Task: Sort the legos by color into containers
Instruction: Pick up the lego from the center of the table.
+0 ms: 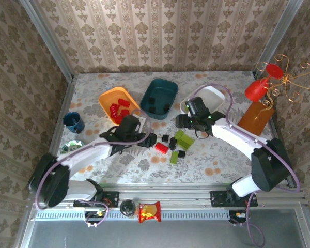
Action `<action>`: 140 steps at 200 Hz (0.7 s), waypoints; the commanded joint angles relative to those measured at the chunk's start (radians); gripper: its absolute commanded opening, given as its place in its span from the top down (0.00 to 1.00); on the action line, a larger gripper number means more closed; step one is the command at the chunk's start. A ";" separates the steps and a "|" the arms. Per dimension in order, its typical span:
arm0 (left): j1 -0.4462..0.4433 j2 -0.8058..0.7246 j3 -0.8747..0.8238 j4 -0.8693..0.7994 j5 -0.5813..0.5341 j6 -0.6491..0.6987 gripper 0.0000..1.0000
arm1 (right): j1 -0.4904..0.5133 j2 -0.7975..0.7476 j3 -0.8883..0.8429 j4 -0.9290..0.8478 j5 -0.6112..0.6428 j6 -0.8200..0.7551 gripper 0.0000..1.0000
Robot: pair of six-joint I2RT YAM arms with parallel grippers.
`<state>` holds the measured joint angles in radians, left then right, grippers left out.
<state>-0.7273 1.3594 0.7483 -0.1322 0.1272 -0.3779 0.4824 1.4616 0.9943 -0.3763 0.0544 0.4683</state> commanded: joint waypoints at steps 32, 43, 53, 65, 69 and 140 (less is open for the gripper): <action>-0.055 0.207 0.149 -0.024 0.084 0.079 0.12 | -0.013 -0.114 -0.058 -0.020 0.054 0.026 0.28; -0.065 0.242 0.179 -0.040 0.080 0.096 0.12 | -0.014 -0.117 -0.062 -0.019 0.056 0.027 0.28; -0.070 0.268 0.203 -0.054 0.077 0.106 0.13 | -0.016 -0.119 -0.063 -0.018 0.058 0.026 0.29; -0.075 0.297 0.223 -0.062 0.077 0.114 0.15 | -0.020 -0.121 -0.065 -0.019 0.059 0.026 0.28; -0.076 0.306 0.228 -0.063 0.078 0.115 0.16 | -0.021 -0.122 -0.065 -0.019 0.058 0.024 0.28; -0.109 0.427 0.330 -0.120 0.033 0.163 0.21 | -0.036 -0.139 -0.086 -0.019 0.059 0.023 0.28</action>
<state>-0.8135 1.7599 1.0302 -0.2035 0.1833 -0.2596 0.4549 1.3487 0.9211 -0.3916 0.0830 0.4782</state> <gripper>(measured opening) 0.784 0.715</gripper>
